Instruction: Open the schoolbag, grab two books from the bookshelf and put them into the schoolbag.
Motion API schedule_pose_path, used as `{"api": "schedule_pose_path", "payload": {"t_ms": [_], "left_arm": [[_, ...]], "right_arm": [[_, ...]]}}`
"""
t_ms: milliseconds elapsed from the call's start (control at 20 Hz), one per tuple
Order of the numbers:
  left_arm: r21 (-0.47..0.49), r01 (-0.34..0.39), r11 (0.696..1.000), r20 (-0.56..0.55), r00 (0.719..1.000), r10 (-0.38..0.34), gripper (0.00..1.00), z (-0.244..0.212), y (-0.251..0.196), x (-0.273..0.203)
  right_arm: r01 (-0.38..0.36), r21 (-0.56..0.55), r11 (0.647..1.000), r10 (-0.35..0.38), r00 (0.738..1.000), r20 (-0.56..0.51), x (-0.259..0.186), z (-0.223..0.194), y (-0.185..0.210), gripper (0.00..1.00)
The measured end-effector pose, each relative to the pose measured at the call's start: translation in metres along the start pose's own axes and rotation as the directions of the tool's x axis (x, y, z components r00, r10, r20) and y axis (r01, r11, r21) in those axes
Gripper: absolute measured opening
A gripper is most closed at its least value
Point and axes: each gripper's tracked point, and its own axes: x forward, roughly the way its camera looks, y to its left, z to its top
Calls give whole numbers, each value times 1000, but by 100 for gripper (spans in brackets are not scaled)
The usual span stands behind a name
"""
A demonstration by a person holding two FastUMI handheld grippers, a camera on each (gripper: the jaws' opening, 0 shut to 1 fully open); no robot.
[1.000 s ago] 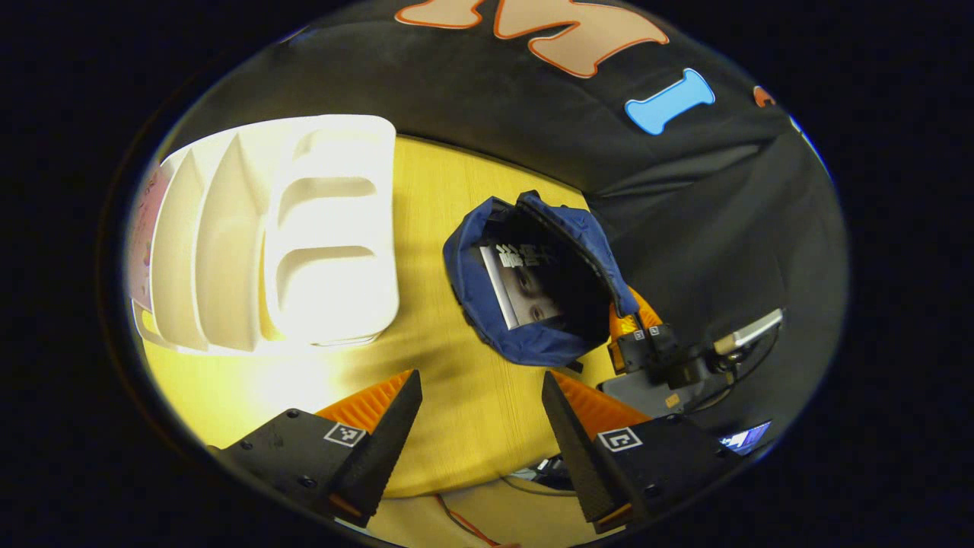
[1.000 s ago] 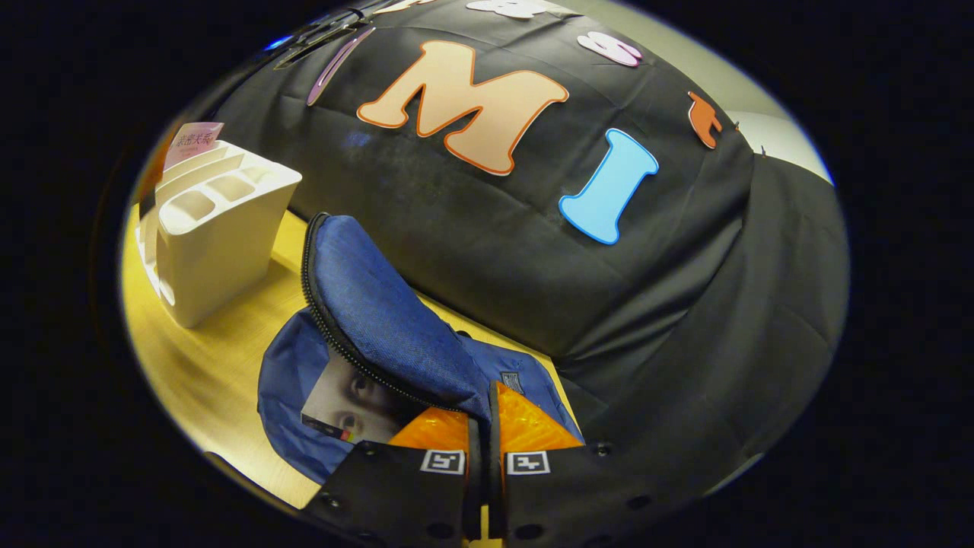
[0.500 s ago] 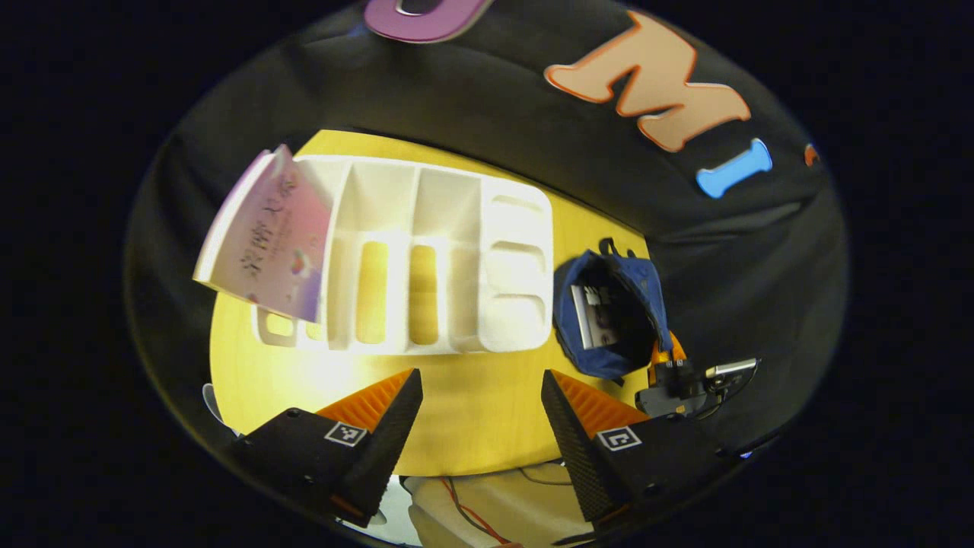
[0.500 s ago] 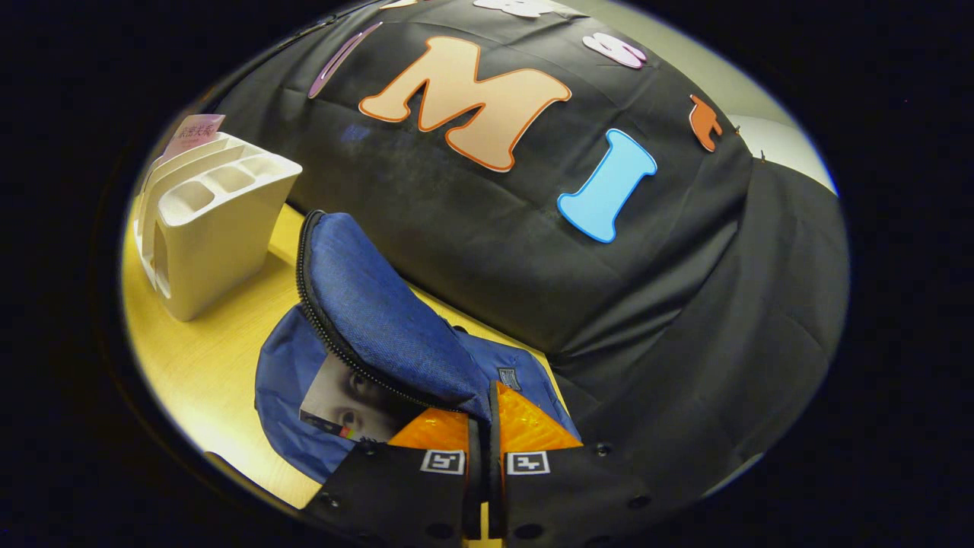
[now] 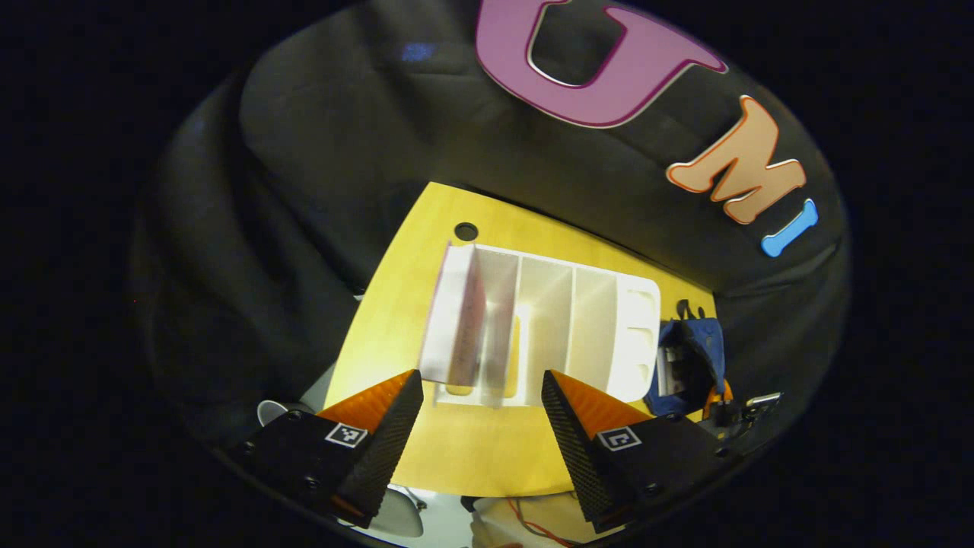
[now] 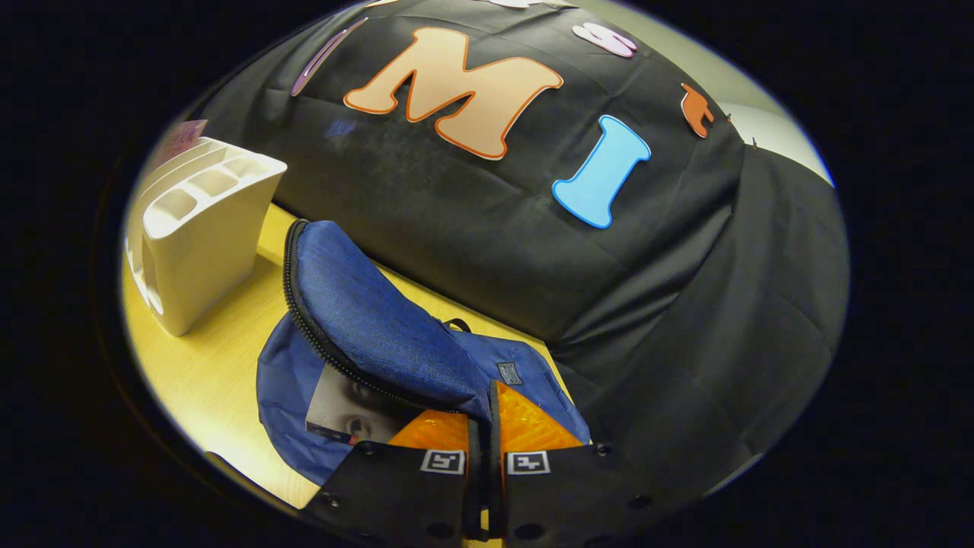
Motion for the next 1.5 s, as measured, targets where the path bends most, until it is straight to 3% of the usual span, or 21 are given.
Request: {"api": "schedule_pose_path", "payload": {"t_ms": [400, 600, 700, 750, 850, 1050, 1100, 1250, 1300, 1350, 1400, 1500], "left_arm": [[-74, 85, 994, -92, 992, -91, 88, -9, 19, 59], [-51, 123, 991, -142, 981, -129, 78, -8, 4, 76], [-29, 119, 992, -146, 982, -122, 71, -2, -4, 85], [-24, 121, 992, -148, 981, -123, 60, 0, -8, 89], [-8, 118, 993, -162, 980, -117, 50, 0, -13, 95], [13, 109, 994, -213, 971, -104, 50, -3, -23, 112], [13, 109, 994, -226, 969, -104, 56, -5, -23, 114], [20, 95, 995, -247, 965, -87, 57, -7, -25, 125], [25, 76, 997, -257, 964, -67, 56, -8, -20, 128], [44, 52, 998, -257, 966, -39, 43, -9, -14, 135], [54, 48, 997, -266, 963, -32, 46, -10, -12, 134], [48, 51, 998, -273, 961, -36, 41, -12, -14, 137]], "right_arm": [[32, -1, 999, -32, 998, -45, 0, -3, 6, 5], [45, 12, 999, -44, 998, -54, 0, -2, 7, 6], [49, 18, 999, -48, 997, -59, 0, -2, 5, 6], [50, 21, 999, -49, 997, -60, 0, -3, 6, 6], [52, 22, 998, -51, 997, -59, 0, -2, 6, 7], [53, 25, 998, -51, 997, -64, 1, -2, 6, 5], [55, 34, 998, -52, 996, -67, 0, -2, 6, 6], [64, 47, 997, -60, 996, -70, -1, -2, 5, 5], [64, 49, 997, -61, 996, -70, -1, -2, 5, 6], [64, 48, 997, -61, 996, -70, 0, -2, 6, 6], [63, 46, 997, -60, 996, -70, 0, -1, 6, 6], [61, 42, 997, -58, 996, -71, 1, -1, 7, 6]]}}
